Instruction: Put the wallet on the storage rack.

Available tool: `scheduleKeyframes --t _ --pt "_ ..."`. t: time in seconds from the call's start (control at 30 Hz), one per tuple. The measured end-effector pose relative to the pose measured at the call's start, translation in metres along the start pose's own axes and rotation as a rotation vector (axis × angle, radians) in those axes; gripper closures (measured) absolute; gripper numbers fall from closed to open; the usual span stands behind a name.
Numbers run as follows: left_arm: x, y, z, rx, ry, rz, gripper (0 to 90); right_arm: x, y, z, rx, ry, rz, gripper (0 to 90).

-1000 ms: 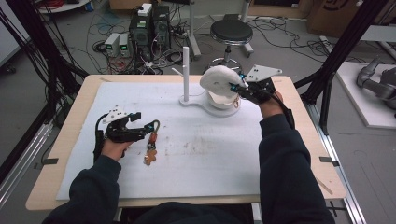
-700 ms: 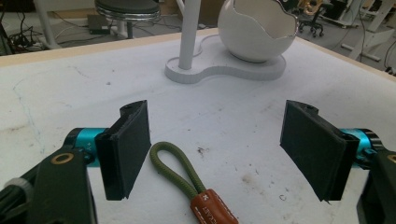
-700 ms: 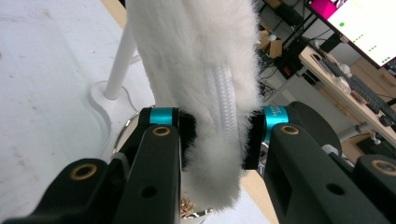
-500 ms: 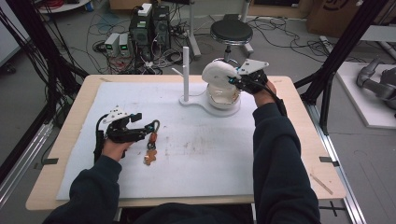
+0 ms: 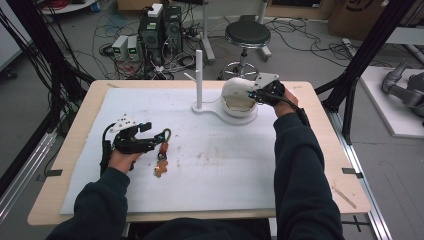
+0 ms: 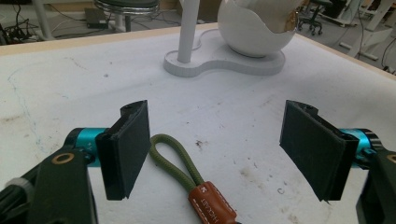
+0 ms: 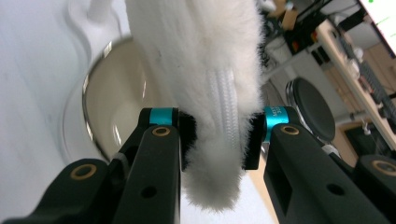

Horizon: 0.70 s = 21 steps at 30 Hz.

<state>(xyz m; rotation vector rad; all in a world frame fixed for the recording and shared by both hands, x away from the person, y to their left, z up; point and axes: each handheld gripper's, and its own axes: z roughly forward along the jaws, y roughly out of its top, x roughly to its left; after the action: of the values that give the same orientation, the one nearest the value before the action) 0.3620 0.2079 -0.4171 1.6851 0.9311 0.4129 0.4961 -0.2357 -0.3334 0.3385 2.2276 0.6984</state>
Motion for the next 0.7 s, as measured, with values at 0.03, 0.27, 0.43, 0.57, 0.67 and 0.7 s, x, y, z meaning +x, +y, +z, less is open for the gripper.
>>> scheduleKeyframes --t 0.03,0.27,0.43,0.57,0.67,0.7 --pt "0.000 0.000 0.000 0.002 0.001 -0.002 24.5 0.002 -0.003 0.001 0.010 0.006 0.002 75.0" --pt "0.001 -0.001 0.000 0.008 -0.001 -0.014 24.5 0.011 0.000 0.018 0.062 0.021 -0.046 75.1" --pt "0.001 -0.002 0.001 0.009 -0.004 -0.020 24.6 0.018 -0.002 0.036 0.121 0.023 -0.043 75.1" --pt "0.001 -0.002 0.000 0.009 -0.004 -0.021 24.5 0.017 -0.005 0.033 0.114 0.021 0.031 61.4" --pt "0.002 -0.002 0.000 0.006 -0.004 -0.027 24.5 0.015 -0.008 0.028 0.093 0.028 0.122 49.2" --pt "0.002 -0.002 0.000 0.006 -0.003 -0.025 24.6 0.013 -0.010 0.025 0.081 0.038 0.176 45.6"
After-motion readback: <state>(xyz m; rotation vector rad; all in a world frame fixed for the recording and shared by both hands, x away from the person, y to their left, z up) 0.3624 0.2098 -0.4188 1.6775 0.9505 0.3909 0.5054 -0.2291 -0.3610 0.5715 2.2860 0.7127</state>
